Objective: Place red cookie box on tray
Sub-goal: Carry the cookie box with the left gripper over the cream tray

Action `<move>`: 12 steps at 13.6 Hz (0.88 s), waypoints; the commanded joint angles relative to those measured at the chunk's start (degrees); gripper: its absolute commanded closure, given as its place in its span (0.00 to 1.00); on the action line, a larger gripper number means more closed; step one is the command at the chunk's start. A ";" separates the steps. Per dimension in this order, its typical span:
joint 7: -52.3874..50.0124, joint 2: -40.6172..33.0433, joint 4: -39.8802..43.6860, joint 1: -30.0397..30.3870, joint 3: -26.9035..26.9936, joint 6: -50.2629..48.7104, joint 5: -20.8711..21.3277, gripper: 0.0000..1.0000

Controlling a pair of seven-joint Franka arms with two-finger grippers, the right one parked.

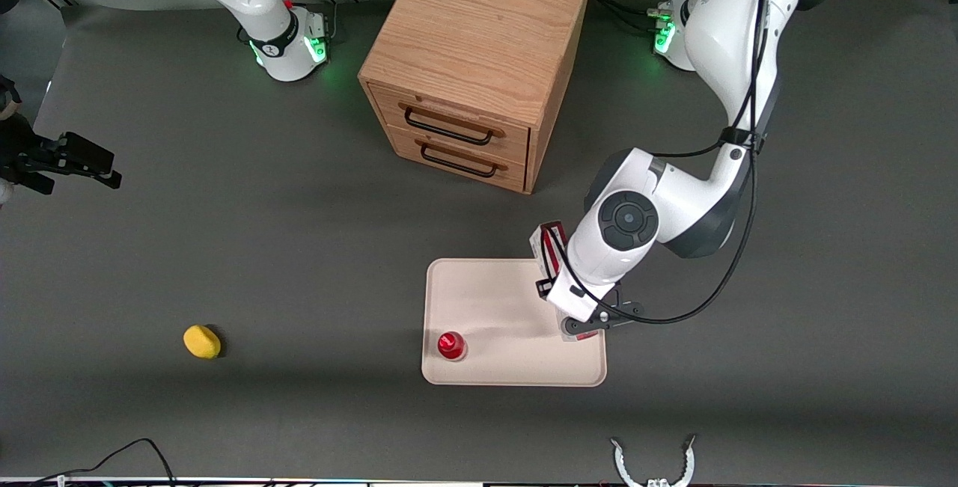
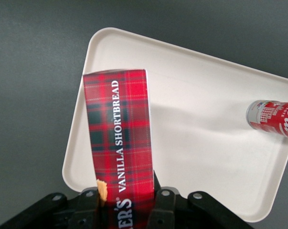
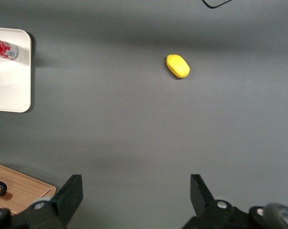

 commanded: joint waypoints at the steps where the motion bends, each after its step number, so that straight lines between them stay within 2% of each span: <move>1: -1.86 0.87 -1.89 -0.73 1.36 4.38 1.16 1.00; 3: -1.08 2.19 -1.90 -0.56 1.81 6.49 2.21 1.00; 6: -0.90 3.77 -1.63 -0.38 2.42 7.81 6.25 1.00; 12: -0.90 5.27 -2.33 -0.38 2.60 10.89 6.70 1.00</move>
